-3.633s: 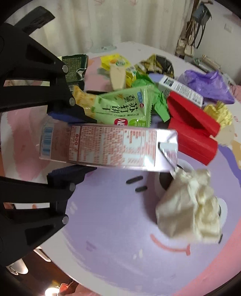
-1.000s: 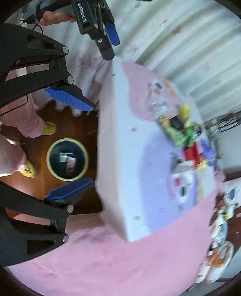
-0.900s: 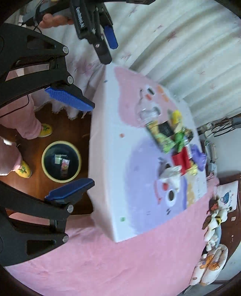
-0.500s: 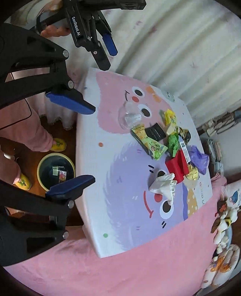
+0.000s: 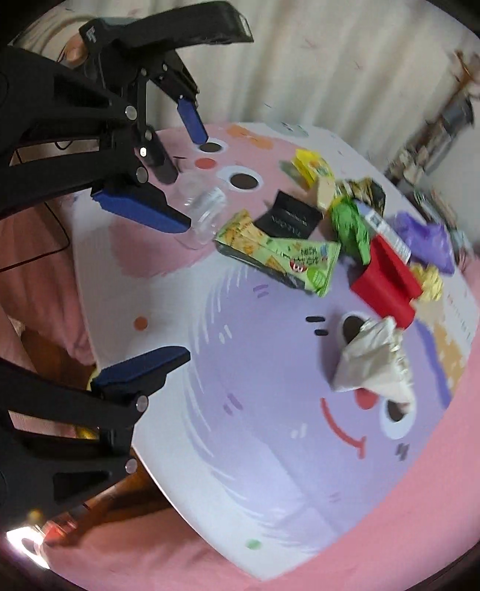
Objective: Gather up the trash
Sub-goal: 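Grasp the clear plastic bottle with the left tool while the right tool grasps the green cracker packet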
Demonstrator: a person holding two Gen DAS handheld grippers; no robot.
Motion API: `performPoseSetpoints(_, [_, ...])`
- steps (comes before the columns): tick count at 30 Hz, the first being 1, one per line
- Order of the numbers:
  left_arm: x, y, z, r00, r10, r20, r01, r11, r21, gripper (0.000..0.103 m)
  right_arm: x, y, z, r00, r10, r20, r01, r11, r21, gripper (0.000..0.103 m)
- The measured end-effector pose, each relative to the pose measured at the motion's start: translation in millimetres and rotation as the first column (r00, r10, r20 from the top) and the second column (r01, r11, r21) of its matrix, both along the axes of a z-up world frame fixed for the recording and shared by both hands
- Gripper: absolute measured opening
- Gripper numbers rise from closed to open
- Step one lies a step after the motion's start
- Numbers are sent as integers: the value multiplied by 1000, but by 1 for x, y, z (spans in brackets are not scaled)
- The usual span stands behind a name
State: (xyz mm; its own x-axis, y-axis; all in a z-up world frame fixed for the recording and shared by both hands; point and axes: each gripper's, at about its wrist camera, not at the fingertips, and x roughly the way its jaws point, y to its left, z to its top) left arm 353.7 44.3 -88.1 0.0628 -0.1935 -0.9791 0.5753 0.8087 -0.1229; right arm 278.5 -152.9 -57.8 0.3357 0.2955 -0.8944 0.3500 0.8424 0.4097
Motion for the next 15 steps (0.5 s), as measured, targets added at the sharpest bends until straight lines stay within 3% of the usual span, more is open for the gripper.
performPoseSetpoints(8, [19,-11,-32,983,-156,-101,146,984,-97,74,24,17,-23,995,-91,-37,92,995,32,62])
performPoseSetpoints(12, [22,-17,-44,970,-190,-153,170,976,-135,60,40,20,-29,992,-121,-44,123,992,40,62])
performPoseSetpoints(15, [21,-15,-47,968,-189,-162,165,975,-150,59,55,22,-35,989,-142,-49,144,989,37,62])
